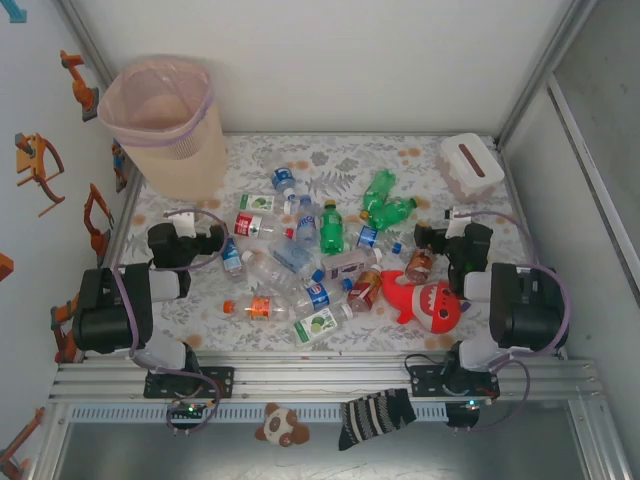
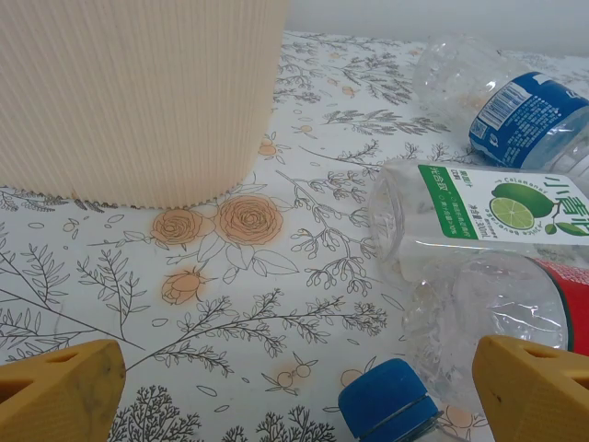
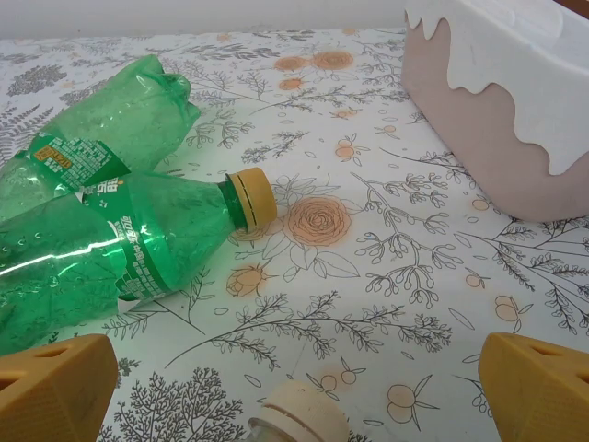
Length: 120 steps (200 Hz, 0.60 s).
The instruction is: Put the plastic bottles in the bin
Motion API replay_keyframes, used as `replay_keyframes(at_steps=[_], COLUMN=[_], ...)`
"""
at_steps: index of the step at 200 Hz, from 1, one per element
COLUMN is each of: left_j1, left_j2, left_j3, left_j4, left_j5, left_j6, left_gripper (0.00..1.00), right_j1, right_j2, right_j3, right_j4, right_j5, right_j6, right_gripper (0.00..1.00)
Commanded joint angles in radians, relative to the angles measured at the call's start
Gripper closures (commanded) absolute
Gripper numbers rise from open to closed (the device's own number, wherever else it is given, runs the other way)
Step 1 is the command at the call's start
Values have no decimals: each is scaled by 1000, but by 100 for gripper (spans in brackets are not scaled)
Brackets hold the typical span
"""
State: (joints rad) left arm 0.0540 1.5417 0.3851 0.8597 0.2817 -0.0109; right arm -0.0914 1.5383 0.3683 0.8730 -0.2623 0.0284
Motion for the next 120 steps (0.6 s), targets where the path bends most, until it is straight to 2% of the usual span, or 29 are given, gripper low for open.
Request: replay_keyframes(at_steps=[1,120], left_j1=[2,-1], left_j2=[-1,-2], left_j3=[-3,-4], left_j4=[28,29], left_j5=[19,12], left_j6=[11,11], left_gripper=[3,3], right_j1=[-3,-3], right_j2=[6,5], right_j3=[-1,-2], right_j4=[34,34], right_j5=[-9,-9], right_j6=[-12,-12], right_gripper=[1,1])
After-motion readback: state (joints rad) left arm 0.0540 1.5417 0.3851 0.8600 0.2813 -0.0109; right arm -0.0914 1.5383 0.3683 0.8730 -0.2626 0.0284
